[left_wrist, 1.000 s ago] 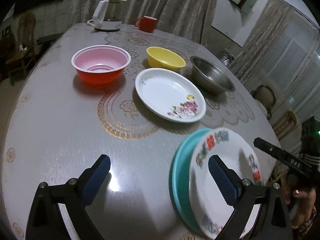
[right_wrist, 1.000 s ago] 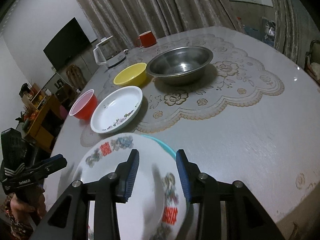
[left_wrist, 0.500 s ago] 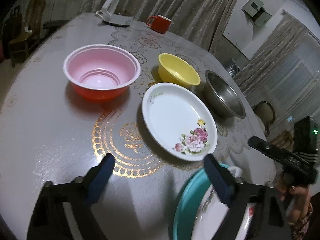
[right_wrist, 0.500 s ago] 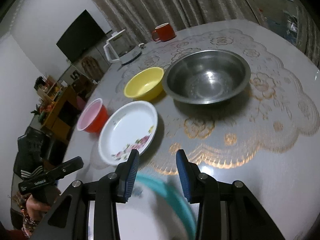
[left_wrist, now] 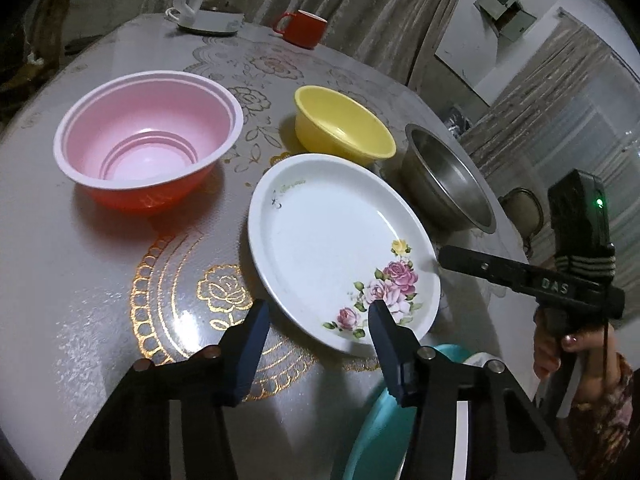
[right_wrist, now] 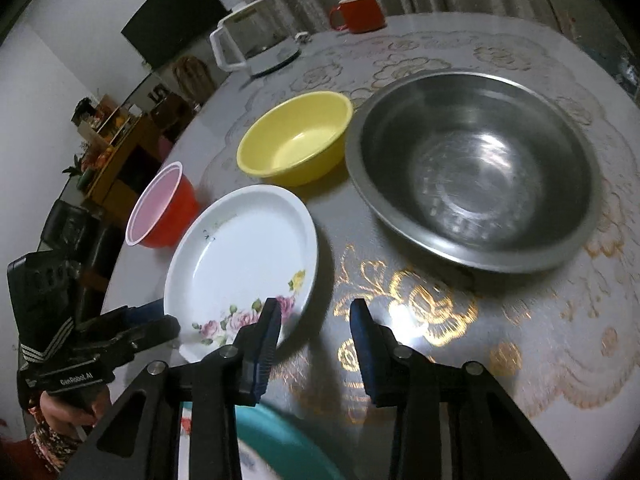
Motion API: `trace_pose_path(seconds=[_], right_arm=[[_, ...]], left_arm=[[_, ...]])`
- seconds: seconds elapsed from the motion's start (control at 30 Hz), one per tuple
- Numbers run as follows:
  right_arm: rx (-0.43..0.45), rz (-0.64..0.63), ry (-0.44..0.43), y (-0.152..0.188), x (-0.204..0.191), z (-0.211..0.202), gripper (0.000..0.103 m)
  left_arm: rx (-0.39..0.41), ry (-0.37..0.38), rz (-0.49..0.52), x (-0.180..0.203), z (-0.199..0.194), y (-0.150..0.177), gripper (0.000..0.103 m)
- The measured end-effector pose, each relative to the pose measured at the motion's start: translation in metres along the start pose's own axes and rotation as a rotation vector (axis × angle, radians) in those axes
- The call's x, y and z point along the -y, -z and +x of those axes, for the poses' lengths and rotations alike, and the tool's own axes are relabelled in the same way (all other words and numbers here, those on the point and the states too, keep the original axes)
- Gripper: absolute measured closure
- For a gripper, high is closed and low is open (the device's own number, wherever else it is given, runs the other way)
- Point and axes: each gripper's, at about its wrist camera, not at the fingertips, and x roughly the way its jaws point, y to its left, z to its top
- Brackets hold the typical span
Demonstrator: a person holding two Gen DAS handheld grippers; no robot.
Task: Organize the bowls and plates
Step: 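Grasp the rim of the rose-pattern white plate with the right tool, then lift the rose plate and carry it over the large white plate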
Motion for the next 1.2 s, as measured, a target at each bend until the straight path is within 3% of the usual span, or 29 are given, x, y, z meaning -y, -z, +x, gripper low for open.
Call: trace_pose_path(seconds=[0.33,0.53,0.63,0.87,1.2], right_arm=[[-0.06,-0.016,-0.017,-0.019,0.003,0.029,0.082],[-0.071,-0.098,-0.022,-0.023,-0.007,0.037,0.084],[-0.079,-0.107,-0.018,-0.024,-0.002,0.034,0.091],[-0.057,-0.13,0.021,-0.017,-0.009,0.03,0.091],[-0.022,-0.084,0.011,-0.002,-0.003,0.011,0.091]], left_arm=[[-0.003,-0.045,0.072,0.008,0.01,-0.005,0.051],[-0.006,-0.032,0.068,0.005,0.011,-0.009,0.051],[-0.007,-0.032,0.084,0.005,0.012,-0.01,0.051],[0.018,-0.095,0.168,0.017,0.013,-0.002,0.052],[0.067,-0.065,0.165,0.024,0.0,0.004,0.052]])
